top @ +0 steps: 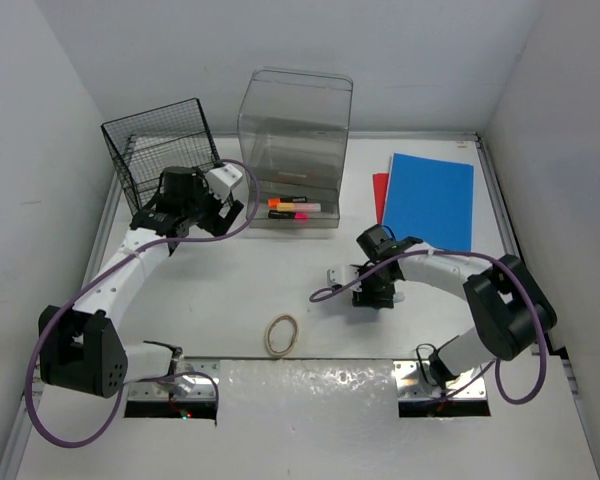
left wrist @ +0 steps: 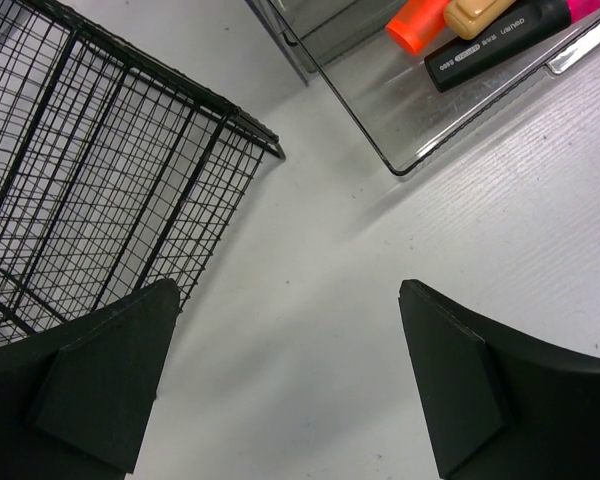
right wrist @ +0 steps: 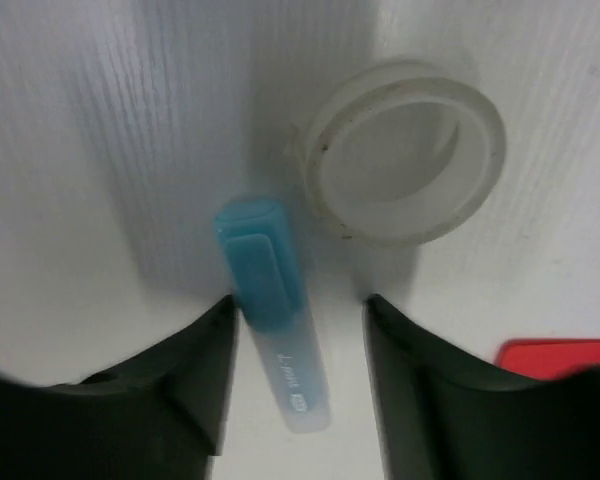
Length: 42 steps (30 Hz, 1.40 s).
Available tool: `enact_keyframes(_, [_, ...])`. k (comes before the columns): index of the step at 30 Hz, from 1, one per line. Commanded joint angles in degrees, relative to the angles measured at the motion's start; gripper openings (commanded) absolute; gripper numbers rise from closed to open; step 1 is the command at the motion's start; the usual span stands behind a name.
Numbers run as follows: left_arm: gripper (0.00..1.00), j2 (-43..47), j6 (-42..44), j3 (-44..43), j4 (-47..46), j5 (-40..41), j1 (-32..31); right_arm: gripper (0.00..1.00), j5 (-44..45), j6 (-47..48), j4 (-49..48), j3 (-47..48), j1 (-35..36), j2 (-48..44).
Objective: Organize the desk
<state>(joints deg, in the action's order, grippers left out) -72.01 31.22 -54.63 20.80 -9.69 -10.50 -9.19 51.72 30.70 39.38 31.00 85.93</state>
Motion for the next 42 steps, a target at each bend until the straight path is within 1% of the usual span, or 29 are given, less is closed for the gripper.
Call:
enact_keyframes(1, [0.91,1.34,0.15,-0.48,-1.55,-0.33,0.48,0.46,-3.29,1.19,4.80,1.67,-0.24,3.71])
enact_keyframes(2, [0.91,1.34,0.15,-0.56,-1.55,-0.33,0.48,0.46,-3.29,1.01,4.72,1.67,-0.16,3.89])
enact_keyframes(3, [0.91,1.34,0.15,-0.48,-1.55,-0.33,0.48,0.33,-2.51,0.66,4.90,1.84,-0.15,3.81])
enact_keyframes(5, [0.90,1.34,0.07,-0.56,-1.55,-0.41,0.48,0.19,-2.24,0.48,5.94,2.72,0.46,2.15])
enact_keyframes(6, [0.91,1.34,0.07,-0.56,-1.55,-0.41,0.48,0.00,-1.54,0.48,6.21,3.16,0.72,1.18])
enact_keyframes(8, [0.91,1.52,-0.02,-0.48,-1.64,-0.41,0.48,0.00,-0.22,-0.04,5.61,3.25,2.30,-1.80])
enact_keyframes(9, [0.91,1.52,-0.02,-0.48,-1.55,-0.41,0.48,0.00,-0.21,0.30,5.51,3.16,3.00,-5.82])
enact_keyframes(11, [0.91,1.61,-0.02,-0.48,-1.72,0.11,0.48,0.00,-1.00,1.09,3.77,2.73,4.93,-10.50])
enact_keyframes(12, [0.91,1.52,-0.02,-0.56,-1.90,0.37,0.48,0.00,-1.79,1.45,2.97,2.55,5.47,-15.22])
enact_keyframes(13, [0.91,1.43,0.07,-0.56,-1.90,0.64,0.48,0.00,-3.88,1.97,2.01,2.55,6.17,-17.53])
enact_keyframes(16, [0.91,0.91,-0.11,-0.83,-2.16,2.04,0.48,0.00,-7.84,3.29,-5.01,4.30,8.37,-23.34])
enact_keyframes(17, [0.91,0.82,-0.28,-0.91,-2.25,2.48,0.48,0.00,-10.38,2.95,-11.82,5.61,8.89,-23.61])
enact_keyframes(18, [0.91,0.82,-0.46,-0.74,-2.60,2.75,0.57,0.00,-10.50,1.55,-17.02,5.80,8.99,-23.36])
enact_keyframes(19, [0.91,0.82,-0.72,-0.57,-2.78,3.01,0.57,0.00,-9.28,0.06,-22.99,5.97,9.07,-21.09])
enact_keyframes(20, [0.91,0.82,-0.90,-0.48,-3.04,3.71,0.57,0.00,-4.65,-1.17,-31.93,7.89,9.25,-18.81])
enact_keyframes(21, [0.91,0.73,-0.99,-0.30,-3.48,4.67,0.48,0.00,-1.65,0.29,-35.76,12.17,9.16,-12.60])
enact_keyframes(23, [0.91,0.82,-1.16,-0.21,-4.01,6.17,0.57,0.00,5.46,3.46,-35.19,18.25,9.25,-4.93])
enact_keyframes(25, [0.91,0.90,-1.51,-0.12,-4.62,7.67,0.75,0.00,7.78,5.22,-33.08,24.67,9.16,2.45])
enact_keyframes(26, [0.91,0.90,-1.60,-0.04,-4.80,8.19,0.83,0.00,8.65,5.84,-32.03,30.09,9.25,8.58])
enact_keyframes(29, [0.91,0.73,-1.60,-0.04,-4.89,8.46,1.27,0.00,10.59,5.84,-32.19,38.04,9.34,17.06])
enact_keyframes(32, [0.91,0.29,-1.43,-0.04,-4.98,8.99,1.45,0.08,13.49,6.28,-30.88,45.32,9.25,22.94])
enact_keyframes(33, [0.91,0.11,-1.43,-0.04,-4.98,8.99,1.45,0.10,14.02,6.54,-29.13,46.74,9.34,24.01])
enact_keyframes(34, [0.90,-0.06,-1.17,-0.04,-4.98,8.99,1.45,0.21,13.59,7.59,-27.55,47.98,9.25,24.80])
enact_keyframes(35, [0.91,-0.32,-1.16,0.05,-5.06,8.99,1.45,0.30,13.41,7.78,-25.27,49.64,9.25,25.86])
enact_keyframes(36, [0.91,-0.41,-1.08,0.05,-5.15,8.99,1.45,0.35,12.80,7.86,-24.73,50.18,9.34,26.21])
enact_keyframes(37, [0.91,-0.59,-0.99,0.05,-5.24,8.90,1.54,0.45,12.79,7.17,-25.33,50.27,9.34,26.39])
enact_keyframes(39, [0.91,-0.76,-0.99,0.05,-5.24,8.81,1.54,0.54,12.97,6.20,-26.56,50.01,9.25,26.92])
enact_keyframes(40, [0.90,-0.68,-0.81,0.05,-5.24,8.73,1.54,0.64,14.10,5.15,-27.96,50.10,9.34,27.09])
enact_keyframes(42, [0.91,-0.68,-0.73,0.14,-5.06,8.64,1.54,0.70,15.51,3.30,-29.46,50.36,9.43,27.62])
